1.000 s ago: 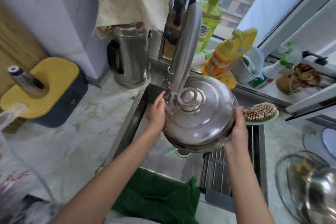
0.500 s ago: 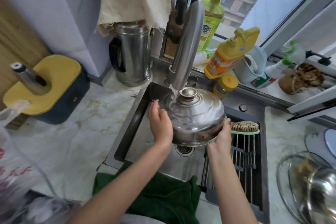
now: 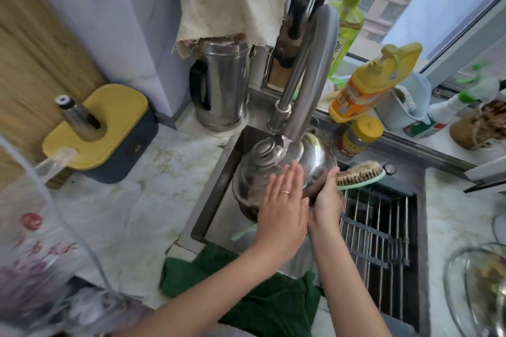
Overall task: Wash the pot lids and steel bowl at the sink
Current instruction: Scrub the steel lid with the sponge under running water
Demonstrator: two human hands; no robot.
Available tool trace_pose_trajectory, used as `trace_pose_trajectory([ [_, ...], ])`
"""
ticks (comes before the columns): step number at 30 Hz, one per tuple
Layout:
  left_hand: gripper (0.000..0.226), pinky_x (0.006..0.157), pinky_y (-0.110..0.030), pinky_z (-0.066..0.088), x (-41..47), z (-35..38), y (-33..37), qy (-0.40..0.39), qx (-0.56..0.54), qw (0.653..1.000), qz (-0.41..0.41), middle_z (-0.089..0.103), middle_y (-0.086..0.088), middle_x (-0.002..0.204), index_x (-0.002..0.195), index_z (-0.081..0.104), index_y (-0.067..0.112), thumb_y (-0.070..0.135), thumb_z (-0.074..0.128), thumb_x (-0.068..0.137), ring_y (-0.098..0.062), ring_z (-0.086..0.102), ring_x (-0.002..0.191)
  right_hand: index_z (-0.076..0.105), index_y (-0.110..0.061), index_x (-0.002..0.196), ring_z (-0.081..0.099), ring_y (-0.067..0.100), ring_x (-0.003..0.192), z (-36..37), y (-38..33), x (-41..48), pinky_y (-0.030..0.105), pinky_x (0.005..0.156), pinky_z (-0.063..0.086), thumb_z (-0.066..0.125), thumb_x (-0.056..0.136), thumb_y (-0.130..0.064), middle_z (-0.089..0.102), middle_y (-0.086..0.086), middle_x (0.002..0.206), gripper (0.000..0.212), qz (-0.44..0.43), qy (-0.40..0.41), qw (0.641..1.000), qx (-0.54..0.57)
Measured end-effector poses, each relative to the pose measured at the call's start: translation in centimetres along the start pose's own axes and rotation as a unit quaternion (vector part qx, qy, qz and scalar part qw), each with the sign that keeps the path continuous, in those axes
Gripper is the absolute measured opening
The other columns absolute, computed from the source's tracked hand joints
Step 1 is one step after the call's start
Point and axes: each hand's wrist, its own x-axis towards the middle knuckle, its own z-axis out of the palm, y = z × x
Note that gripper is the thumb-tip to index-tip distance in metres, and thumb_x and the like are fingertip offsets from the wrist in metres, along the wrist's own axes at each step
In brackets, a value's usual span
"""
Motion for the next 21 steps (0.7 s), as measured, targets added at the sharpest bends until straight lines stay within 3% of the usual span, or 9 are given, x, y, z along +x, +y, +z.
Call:
trace_pose_trajectory([
  [3, 0.054, 0.121, -0.029, 0.000, 2.7, -0.8, -0.4, 0.009, -0.029, 1.000, -0.003, 0.005, 0.005, 0.159, 0.150, 0.006, 0.020, 0.041, 0.004, 0.101, -0.006, -0.001, 0.146, 0.063, -0.012, 0.098, 0.067, 0.012, 0.078, -0.7, 1.1, -0.6, 0.024, 0.070, 0.053, 0.057, 0.093, -0.040, 0.069, 0.001, 0.088, 0.029, -0.045, -0.050, 0.996, -0.054],
  [6, 0.048, 0.117, -0.035, 0.024, 7.6, -1.7, -2.1, 0.005, -0.108, 0.984, -0.143, 0.029, -0.002, 0.156, 0.149, 0.034, 0.013, 0.027, 0.022, 0.104, -0.018, 0.027, 0.144, 0.062, -0.014, 0.090, 0.068, 0.016, 0.081, -0.7, 1.7, -1.3, 0.028, 0.076, 0.054, 0.058, 0.093, -0.037, 0.069, 0.002, 0.085, 0.024, -0.066, -0.072, 0.992, -0.085],
  [8, 0.050, 0.119, -0.033, 0.019, 7.7, -1.5, -1.9, 0.002, -0.096, 0.979, -0.180, 0.023, -0.004, 0.159, 0.151, 0.027, 0.013, 0.029, 0.020, 0.104, -0.018, 0.022, 0.146, 0.063, -0.014, 0.090, 0.067, 0.016, 0.081, -0.7, 1.8, -1.3, 0.028, 0.074, 0.053, 0.058, 0.092, -0.037, 0.069, 0.001, 0.082, 0.024, -0.074, -0.062, 0.991, -0.089],
  [11, 0.056, 0.121, -0.028, -0.001, 2.6, -0.1, 1.1, 0.005, -0.023, 0.998, -0.054, 0.004, 0.005, 0.160, 0.153, 0.011, 0.017, 0.036, 0.008, 0.100, -0.006, -0.001, 0.147, 0.063, -0.013, 0.090, 0.067, 0.017, 0.076, -1.1, 1.7, -0.9, 0.027, 0.068, 0.055, 0.056, 0.093, -0.041, 0.069, 0.002, 0.081, 0.029, -0.050, -0.051, 0.994, -0.082],
  [12, 0.054, 0.120, -0.026, -0.001, 1.9, -0.1, 1.2, 0.000, -0.035, 0.999, -0.020, 0.006, 0.007, 0.159, 0.153, 0.012, 0.018, 0.034, 0.011, 0.101, -0.004, 0.001, 0.146, 0.062, -0.013, 0.090, 0.067, 0.018, 0.076, -1.2, 1.7, -0.8, 0.028, 0.067, 0.054, 0.055, 0.093, -0.043, 0.068, 0.003, 0.081, 0.031, -0.034, -0.041, 0.995, -0.081],
  [14, 0.048, 0.119, -0.023, 0.010, 4.3, 0.0, -0.4, -0.032, -0.088, 0.995, -0.034, 0.021, 0.008, 0.158, 0.151, 0.027, 0.019, 0.026, 0.026, 0.104, -0.005, 0.017, 0.145, 0.060, -0.013, 0.088, 0.064, 0.017, 0.072, -1.0, 1.6, -0.7, 0.027, 0.065, 0.053, 0.056, 0.094, -0.042, 0.065, 0.003, 0.080, 0.030, -0.006, -0.014, 0.998, -0.068],
  [17, 0.049, 0.117, -0.027, 0.020, 9.7, -1.4, -2.5, -0.177, -0.179, 0.963, -0.099, 0.032, 0.002, 0.155, 0.147, 0.038, 0.013, 0.029, 0.031, 0.101, -0.015, 0.029, 0.143, 0.059, -0.012, 0.086, 0.056, 0.014, 0.061, -0.2, 1.5, -0.6, 0.026, 0.057, 0.048, 0.057, 0.095, -0.034, 0.059, 0.002, 0.071, 0.024, -0.009, -0.013, 0.997, -0.081],
  [19, 0.044, 0.113, -0.021, 0.018, 10.5, -1.8, -3.1, -0.222, -0.231, 0.941, -0.106, 0.032, -0.007, 0.155, 0.146, 0.035, 0.003, 0.017, 0.031, 0.105, -0.018, 0.028, 0.144, 0.061, -0.009, 0.098, 0.063, 0.017, 0.072, 0.4, 1.2, -0.4, 0.032, 0.070, 0.054, 0.057, 0.095, -0.030, 0.065, 0.005, 0.082, 0.022, -0.014, -0.032, 0.994, -0.106],
  [21, 0.044, 0.112, -0.020, 0.018, 10.0, -2.1, -3.7, -0.213, -0.280, 0.926, -0.135, 0.031, -0.009, 0.155, 0.147, 0.032, 0.002, 0.015, 0.027, 0.105, -0.017, 0.026, 0.144, 0.061, -0.008, 0.106, 0.066, 0.020, 0.086, 1.0, 0.6, -0.1, 0.036, 0.083, 0.054, 0.059, 0.094, -0.027, 0.068, 0.006, 0.092, 0.022, -0.020, -0.060, 0.989, -0.135],
])
